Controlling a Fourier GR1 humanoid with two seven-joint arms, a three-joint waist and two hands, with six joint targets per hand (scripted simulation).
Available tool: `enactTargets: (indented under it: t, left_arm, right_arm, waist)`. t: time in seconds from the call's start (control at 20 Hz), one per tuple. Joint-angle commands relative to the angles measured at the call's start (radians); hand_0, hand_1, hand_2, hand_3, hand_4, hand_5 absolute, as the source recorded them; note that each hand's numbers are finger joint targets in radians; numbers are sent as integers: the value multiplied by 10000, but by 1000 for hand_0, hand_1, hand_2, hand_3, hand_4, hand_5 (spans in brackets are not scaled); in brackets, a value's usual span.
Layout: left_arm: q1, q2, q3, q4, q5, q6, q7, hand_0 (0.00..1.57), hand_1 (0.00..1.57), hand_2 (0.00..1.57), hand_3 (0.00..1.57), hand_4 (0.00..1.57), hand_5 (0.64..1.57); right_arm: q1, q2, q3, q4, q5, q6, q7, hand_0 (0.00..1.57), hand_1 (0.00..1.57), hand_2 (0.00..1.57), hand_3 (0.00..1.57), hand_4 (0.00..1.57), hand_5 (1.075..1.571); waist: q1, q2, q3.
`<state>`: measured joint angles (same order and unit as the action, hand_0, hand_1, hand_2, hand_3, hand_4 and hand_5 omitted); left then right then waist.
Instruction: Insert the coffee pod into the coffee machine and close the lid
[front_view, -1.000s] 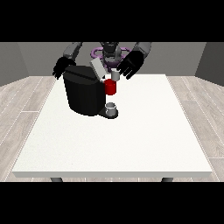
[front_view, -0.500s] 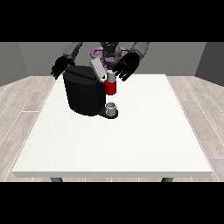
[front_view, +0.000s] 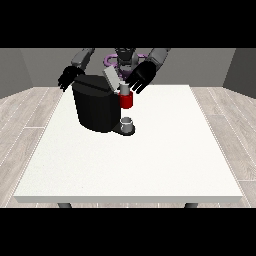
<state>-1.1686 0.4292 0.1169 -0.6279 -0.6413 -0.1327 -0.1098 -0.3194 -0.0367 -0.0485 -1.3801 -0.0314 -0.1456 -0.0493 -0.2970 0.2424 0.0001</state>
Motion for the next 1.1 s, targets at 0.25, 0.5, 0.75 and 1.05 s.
enactTargets:
  t: [0.25, 0.5, 0.75, 1.05]
  left_arm:
    - [279, 162, 83, 245, -176, 269, -371, 1160, 1160, 1244, 1185, 506, 1571]
    - [156, -464, -160, 58, -178, -82, -77, 1221, 1221, 1275, 1199, 488, 1571]
    - [-365, 215, 133, 467, -189, -225, -264, 1220, 1220, 1266, 1167, 481, 1571]
    - [-638, 0, 28, 236, -368, -99, 215, 1129, 1129, 1167, 1028, 443, 1571]
  right_arm:
    - [338, 122, 160, -411, 23, -30, -127, 0, 0, 0, 0, 462, 1571]
    - [-43, -78, -453, 369, -114, -210, -493, 0, 0, 0, 0, 435, 1571]
    - [-637, 69, 166, -486, 178, -389, 700, 0, 0, 0, 0, 446, 1571]
    - [-728, -298, -482, 167, -251, -38, -30, 0, 0, 0, 0, 366, 1571]
  waist:
    - [-106, 106, -1]
    - [366, 127, 4]
    - [-89, 512, -3]
    - [-9, 682, 3]
